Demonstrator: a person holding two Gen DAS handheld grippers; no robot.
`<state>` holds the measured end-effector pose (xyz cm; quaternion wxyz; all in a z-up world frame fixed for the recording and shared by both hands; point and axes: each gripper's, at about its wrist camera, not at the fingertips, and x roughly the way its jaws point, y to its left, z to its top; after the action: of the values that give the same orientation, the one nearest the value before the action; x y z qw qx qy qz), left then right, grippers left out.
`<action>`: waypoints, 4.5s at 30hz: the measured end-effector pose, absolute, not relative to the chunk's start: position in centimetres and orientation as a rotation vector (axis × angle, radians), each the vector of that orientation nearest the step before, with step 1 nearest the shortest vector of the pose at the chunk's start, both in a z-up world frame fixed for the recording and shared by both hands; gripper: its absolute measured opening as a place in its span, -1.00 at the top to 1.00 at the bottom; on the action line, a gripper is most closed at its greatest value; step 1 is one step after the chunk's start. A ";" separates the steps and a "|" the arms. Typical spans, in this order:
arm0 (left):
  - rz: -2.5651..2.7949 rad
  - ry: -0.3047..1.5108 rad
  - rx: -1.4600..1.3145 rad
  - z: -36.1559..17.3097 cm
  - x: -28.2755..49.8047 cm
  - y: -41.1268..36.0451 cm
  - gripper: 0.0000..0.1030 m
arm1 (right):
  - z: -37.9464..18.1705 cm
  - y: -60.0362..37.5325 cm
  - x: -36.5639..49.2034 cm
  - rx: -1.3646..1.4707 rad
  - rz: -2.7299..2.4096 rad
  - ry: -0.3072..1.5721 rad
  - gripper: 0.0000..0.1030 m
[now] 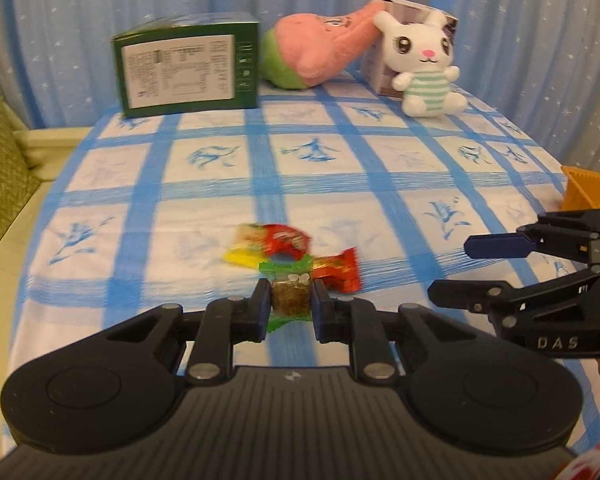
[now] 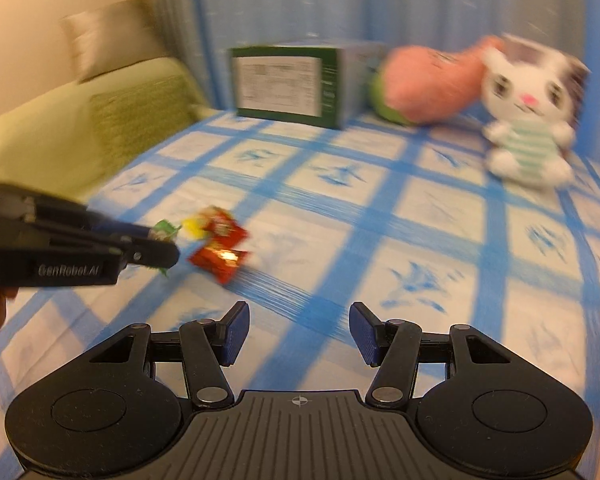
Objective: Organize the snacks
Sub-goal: 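Grasp the green-wrapped candy with the left tool while the right grasps a red candy packet, then carry the green candy and red packet over the orange tray with both tools, then lower both tools into the tray and open them to drop the candies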
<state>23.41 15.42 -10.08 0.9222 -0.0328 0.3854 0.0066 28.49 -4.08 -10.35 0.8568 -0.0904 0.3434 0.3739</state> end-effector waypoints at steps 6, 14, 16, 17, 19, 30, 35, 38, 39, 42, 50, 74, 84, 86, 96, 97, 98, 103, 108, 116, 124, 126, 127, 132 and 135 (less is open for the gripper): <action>0.048 0.823 -0.109 -10.5 23.2 17.4 0.64 | -10.7 -0.2 28.2 -0.310 0.919 0.646 -0.08; 0.060 0.833 -0.149 -11.0 23.3 18.5 0.64 | -11.9 4.0 29.5 -0.467 0.984 0.587 -0.08; 0.057 0.832 -0.153 -11.0 23.3 18.6 0.64 | -12.1 4.7 29.6 -0.506 1.008 0.581 -0.07; 0.055 0.833 -0.155 -11.0 23.3 18.6 0.64 | -12.2 5.1 29.6 -0.531 1.016 0.580 -0.07; 0.052 0.833 -0.159 -11.1 23.3 18.6 0.64 | -12.5 5.7 29.4 -0.576 1.035 0.579 0.04; 0.022 0.829 -0.175 -10.9 23.1 18.3 0.64 | -12.2 3.8 28.8 -0.392 0.943 0.725 0.58; -0.029 0.826 -0.183 -10.6 22.8 17.0 0.64 | -11.2 0.4 27.3 -0.262 0.827 0.768 0.58; -0.061 0.821 -0.168 -10.1 22.3 15.5 0.64 | -10.4 -2.0 26.1 -0.200 0.755 0.784 0.58; -0.067 0.819 -0.157 -9.9 22.1 14.9 0.64 | -10.1 -2.9 25.7 -0.182 0.730 0.790 0.58; -0.087 0.807 -0.129 -8.9 21.5 13.1 0.64 | -9.0 -5.5 24.5 -0.133 0.645 0.805 0.58; -0.076 0.789 -0.166 -6.4 17.9 8.9 0.64 | -5.4 -11.7 20.8 -0.044 0.524 0.794 0.58; -0.189 0.758 -0.137 -0.3 10.9 -3.3 0.64 | 0.9 -24.5 11.9 0.094 0.323 0.716 0.58; -0.292 0.754 -0.114 0.5 11.8 -8.8 0.64 | 1.9 -30.5 10.5 0.150 0.205 0.695 0.58; -0.311 0.753 -0.108 0.6 12.1 -9.8 0.64 | 2.1 -31.7 10.5 0.157 0.181 0.689 0.58; -0.398 0.751 -0.074 0.9 13.6 -14.8 0.64 | 2.3 -36.5 10.9 0.182 0.094 0.688 0.58; -0.403 0.752 -0.072 0.9 13.8 -15.1 0.64 | 2.2 -36.8 10.9 0.182 0.091 0.690 0.58; -0.408 0.753 -0.070 0.9 14.0 -15.5 0.64 | 2.2 -37.0 11.0 0.182 0.088 0.692 0.58; -0.425 0.761 -0.061 0.7 14.8 -16.8 0.64 | 1.9 -38.1 11.8 0.191 0.080 0.699 0.58; -0.436 0.772 -0.059 0.4 15.9 -17.7 0.64 | 1.7 -39.0 12.6 0.195 0.075 0.699 0.58; -0.451 0.793 -0.053 -0.7 17.8 -19.0 0.64 | 1.0 -40.1 14.3 0.193 0.069 0.705 0.58; -0.458 0.802 -0.015 -1.7 19.3 -20.3 0.64 | 0.5 -40.4 15.5 0.198 0.070 0.711 0.58; -0.461 0.811 -0.011 -2.0 19.8 -20.6 0.64 | 0.4 -40.5 15.6 0.198 0.070 0.711 0.58; -0.459 0.817 -0.013 -2.1 20.1 -20.7 0.60 | 0.4 -40.5 15.6 0.198 0.070 0.711 0.58; -0.426 0.819 -0.029 -2.4 20.6 -19.6 0.42 | 0.3 -40.6 15.8 0.197 0.070 0.710 0.58; -0.398 0.818 -0.056 -2.3 20.5 -18.3 0.40 | 0.3 -40.6 15.8 0.199 0.071 0.712 0.58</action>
<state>20.49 -18.29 -2.30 0.8980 -0.0270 0.3949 -0.1922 15.84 -40.57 0.31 0.9319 0.0970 0.3477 0.0348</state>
